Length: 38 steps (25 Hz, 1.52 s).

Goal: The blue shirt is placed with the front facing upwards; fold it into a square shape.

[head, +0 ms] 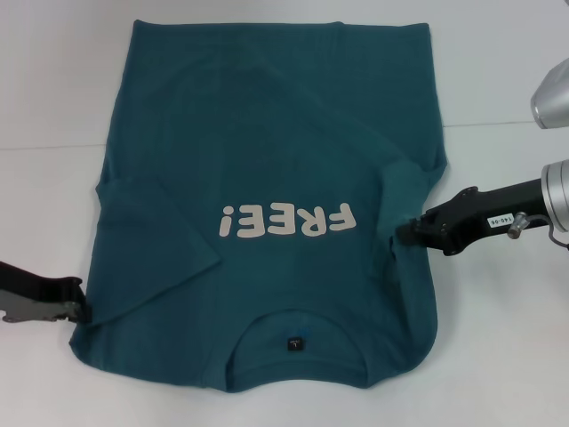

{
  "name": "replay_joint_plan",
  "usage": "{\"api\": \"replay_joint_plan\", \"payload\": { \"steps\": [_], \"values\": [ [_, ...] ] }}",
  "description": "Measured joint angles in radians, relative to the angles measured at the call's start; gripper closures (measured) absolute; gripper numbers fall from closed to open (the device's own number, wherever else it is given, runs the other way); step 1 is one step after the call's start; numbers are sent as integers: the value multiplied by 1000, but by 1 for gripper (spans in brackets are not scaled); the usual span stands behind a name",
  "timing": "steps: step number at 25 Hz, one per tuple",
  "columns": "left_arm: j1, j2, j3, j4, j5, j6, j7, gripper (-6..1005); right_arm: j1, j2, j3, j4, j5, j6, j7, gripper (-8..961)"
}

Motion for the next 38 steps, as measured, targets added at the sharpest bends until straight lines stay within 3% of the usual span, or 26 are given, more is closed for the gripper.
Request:
{"api": "replay_joint_plan", "payload": {
  "steps": [2, 13, 18, 22, 34, 38],
  "values": [
    [1, -1, 11, 0, 0, 1, 4, 993, 0, 0, 1, 0, 0, 2, 0, 938],
    [12, -16, 27, -35, -7, 20, 53, 988, -13, -1, 2, -7, 0, 6, -5, 938],
    [34, -35, 27, -99, -1, 54, 72, 987, -28, 1, 0, -28, 0, -22, -13, 938],
    [61, -49, 34, -149, -1, 78, 90, 987, -74, 33, -1, -135, 0, -70, -34, 938],
    [131, -103, 38, -234, 0, 134, 178, 986, -149, 40, -1, -166, 30, -111, -61, 938],
    [153, -111, 38, -257, 0, 150, 187, 985, -180, 40, -1, -172, 38, -119, -79, 938]
  ]
}}
